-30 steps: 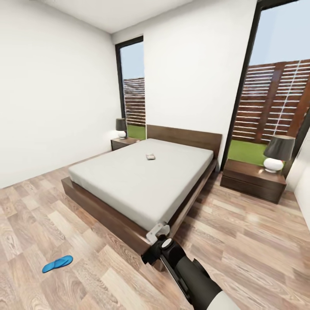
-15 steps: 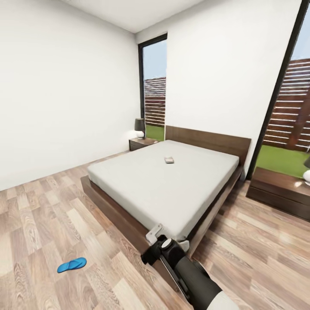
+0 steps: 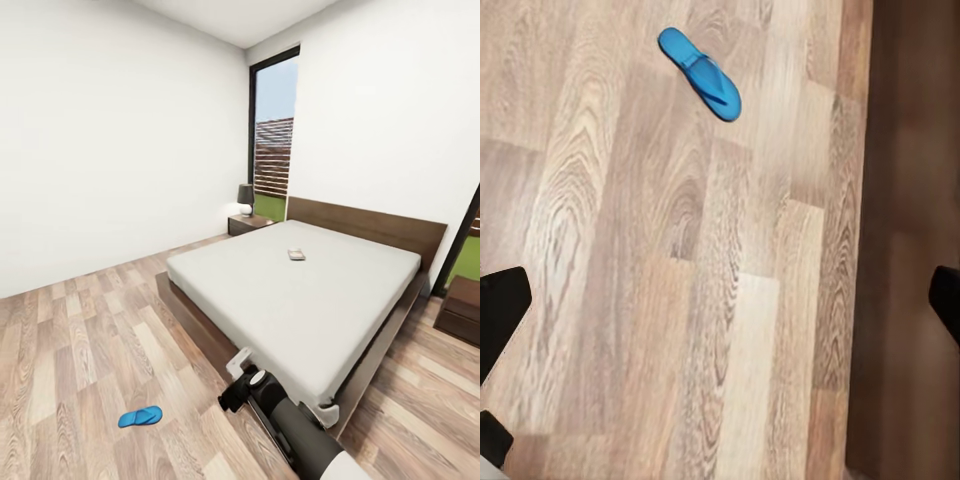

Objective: In the bedroom, move the book from the bed onto either nightstand, and place the two sandals side by side next to the bed.

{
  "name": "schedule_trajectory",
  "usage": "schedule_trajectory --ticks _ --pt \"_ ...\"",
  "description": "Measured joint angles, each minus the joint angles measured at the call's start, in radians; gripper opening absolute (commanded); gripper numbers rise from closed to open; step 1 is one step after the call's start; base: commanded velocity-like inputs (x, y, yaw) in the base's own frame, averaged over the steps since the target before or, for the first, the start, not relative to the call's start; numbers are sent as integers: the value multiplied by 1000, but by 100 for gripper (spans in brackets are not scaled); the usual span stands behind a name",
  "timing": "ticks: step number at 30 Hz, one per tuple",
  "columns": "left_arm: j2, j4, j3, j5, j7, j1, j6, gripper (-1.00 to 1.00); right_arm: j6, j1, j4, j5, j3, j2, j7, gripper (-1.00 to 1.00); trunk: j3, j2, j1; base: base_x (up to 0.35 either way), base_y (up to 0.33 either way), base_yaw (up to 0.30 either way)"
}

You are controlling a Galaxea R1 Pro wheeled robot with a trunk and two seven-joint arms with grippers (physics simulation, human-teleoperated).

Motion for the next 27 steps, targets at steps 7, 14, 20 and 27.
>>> schedule_trajectory --ticks 7,14,20,27 --pt "0 2 2 0 -6 0 -5 100 0 -1 5 1 0 0 1 100 0 0 0 263 229 246" --pt "0 2 2 1 -6 0 -6 100 -1 -7 56 -2 0 0 -1 100 0 0 0 258 233 252" --pt "0 2 2 2 -6 0 -6 100 -5 -16 102 -8 0 0 -1 100 0 0 0 261 220 267" --pt "0 2 2 2 -5 0 -9 100 -11 -21 124 -15 -1 0 -2 100 0 0 0 301 107 258"
